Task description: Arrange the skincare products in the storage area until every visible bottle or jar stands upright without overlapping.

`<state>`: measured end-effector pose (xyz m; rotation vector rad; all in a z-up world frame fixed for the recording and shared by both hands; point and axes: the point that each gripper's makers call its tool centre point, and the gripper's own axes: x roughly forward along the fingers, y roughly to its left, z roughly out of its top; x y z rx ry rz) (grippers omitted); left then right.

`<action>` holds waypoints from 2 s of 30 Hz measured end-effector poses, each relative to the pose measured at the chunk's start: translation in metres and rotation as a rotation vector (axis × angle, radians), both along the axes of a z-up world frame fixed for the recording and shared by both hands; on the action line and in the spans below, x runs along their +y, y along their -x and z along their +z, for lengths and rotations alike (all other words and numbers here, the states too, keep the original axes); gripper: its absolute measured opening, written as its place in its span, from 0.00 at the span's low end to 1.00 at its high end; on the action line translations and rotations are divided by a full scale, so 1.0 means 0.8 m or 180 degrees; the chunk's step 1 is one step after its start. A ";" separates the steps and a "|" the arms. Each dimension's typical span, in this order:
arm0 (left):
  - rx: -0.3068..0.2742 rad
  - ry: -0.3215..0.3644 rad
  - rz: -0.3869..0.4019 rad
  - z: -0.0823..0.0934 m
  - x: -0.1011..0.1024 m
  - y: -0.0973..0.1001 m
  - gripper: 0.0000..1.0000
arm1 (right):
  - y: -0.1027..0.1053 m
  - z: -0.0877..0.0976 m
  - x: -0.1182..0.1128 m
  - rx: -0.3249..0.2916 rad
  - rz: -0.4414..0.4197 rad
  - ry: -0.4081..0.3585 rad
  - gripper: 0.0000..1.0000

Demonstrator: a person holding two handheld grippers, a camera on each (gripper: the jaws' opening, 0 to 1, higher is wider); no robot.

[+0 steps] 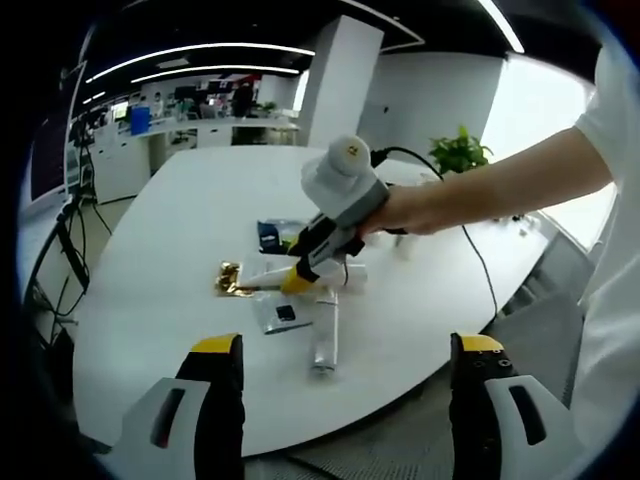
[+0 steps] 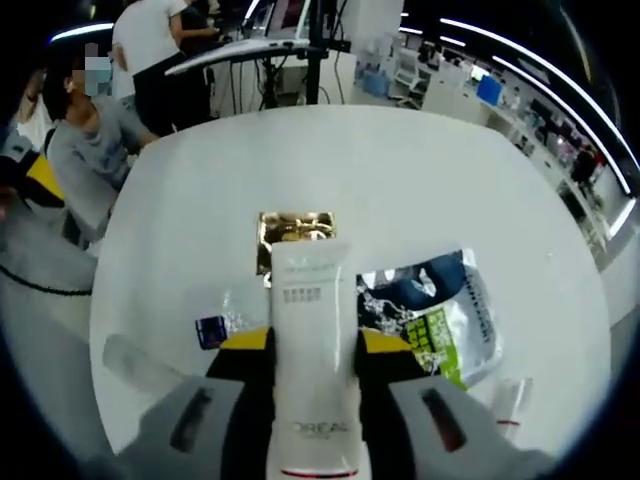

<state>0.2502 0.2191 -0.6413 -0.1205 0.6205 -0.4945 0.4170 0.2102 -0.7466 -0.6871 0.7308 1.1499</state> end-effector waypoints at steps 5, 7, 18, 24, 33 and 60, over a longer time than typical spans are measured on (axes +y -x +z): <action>0.0015 0.0011 -0.0004 0.000 -0.001 0.000 0.82 | -0.001 0.010 -0.001 -0.0037 -0.0032 -0.0119 0.31; 0.0018 0.0011 -0.0011 0.000 -0.001 0.001 0.82 | 0.000 0.015 -0.002 -0.0057 -0.0043 -0.0155 0.31; 0.0030 0.0041 -0.0008 0.002 -0.002 0.001 0.82 | 0.011 0.041 -0.018 -0.0211 -0.0074 -0.0446 0.31; 0.0030 0.0021 -0.0005 0.002 -0.002 0.002 0.82 | 0.013 0.051 -0.038 -0.0267 -0.0153 -0.0513 0.31; 0.0056 -0.0029 -0.0024 0.000 -0.002 0.003 0.81 | 0.022 0.077 -0.053 -0.0330 -0.0249 -0.0735 0.30; -0.0065 -0.0012 -0.0047 0.026 -0.016 -0.002 0.80 | 0.079 0.157 -0.113 -0.0445 -0.0820 -0.1491 0.30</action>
